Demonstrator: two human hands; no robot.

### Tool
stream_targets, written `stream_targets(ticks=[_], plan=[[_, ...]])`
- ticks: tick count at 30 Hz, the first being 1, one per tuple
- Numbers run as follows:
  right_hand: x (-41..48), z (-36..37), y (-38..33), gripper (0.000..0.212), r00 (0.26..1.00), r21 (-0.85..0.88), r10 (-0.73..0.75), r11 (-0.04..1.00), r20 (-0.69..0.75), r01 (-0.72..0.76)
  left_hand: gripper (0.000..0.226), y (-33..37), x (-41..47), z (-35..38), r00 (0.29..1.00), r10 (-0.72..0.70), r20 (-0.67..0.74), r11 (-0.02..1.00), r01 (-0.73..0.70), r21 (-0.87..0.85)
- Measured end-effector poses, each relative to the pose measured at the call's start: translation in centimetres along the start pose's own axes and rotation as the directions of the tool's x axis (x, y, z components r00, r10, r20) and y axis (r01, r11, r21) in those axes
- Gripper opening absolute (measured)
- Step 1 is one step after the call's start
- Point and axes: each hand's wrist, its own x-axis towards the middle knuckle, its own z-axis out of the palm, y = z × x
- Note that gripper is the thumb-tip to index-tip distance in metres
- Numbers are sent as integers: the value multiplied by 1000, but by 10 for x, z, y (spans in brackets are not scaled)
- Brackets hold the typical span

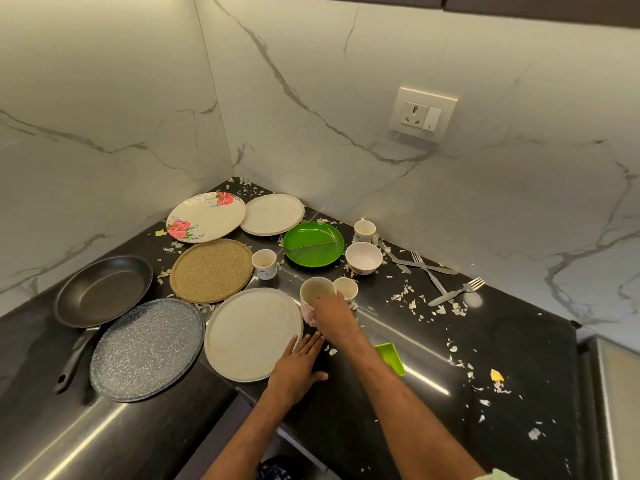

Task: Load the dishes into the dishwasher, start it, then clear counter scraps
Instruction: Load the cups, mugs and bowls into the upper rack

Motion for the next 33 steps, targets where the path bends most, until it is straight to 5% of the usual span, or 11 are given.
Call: stream_targets(ticks=[11,16,19,23,26,29,33], plan=[[-61,14,-24,32,994,8,102,995,37,-102,45,18,-41,22,967,-15,-253,991,-19,-131],[-102,30,-32,38,993,142,110,984,-29,-105,15,19,-59,33,922,-224,-315,862,37,-506],[-134,44,-31,32,978,371,158,924,-137,-97,16,23,-67,32,900,-304,-312,738,16,-674],[-179,46,-30,26,847,817,478,569,-232,-97,35,46,-78,15,923,-294,-248,533,-58,-844],[-213,37,-23,22,739,987,669,153,-74,-40,59,76,-82,-2,991,-135,-22,188,4,-982],[-246,31,-15,25,694,969,720,-182,15,167,79,108,-83,-13,990,124,66,51,60,-997],[-289,24,-1,41,654,658,732,-590,190,468,83,163,-87,-16,975,218,-38,-42,-29,-999]])
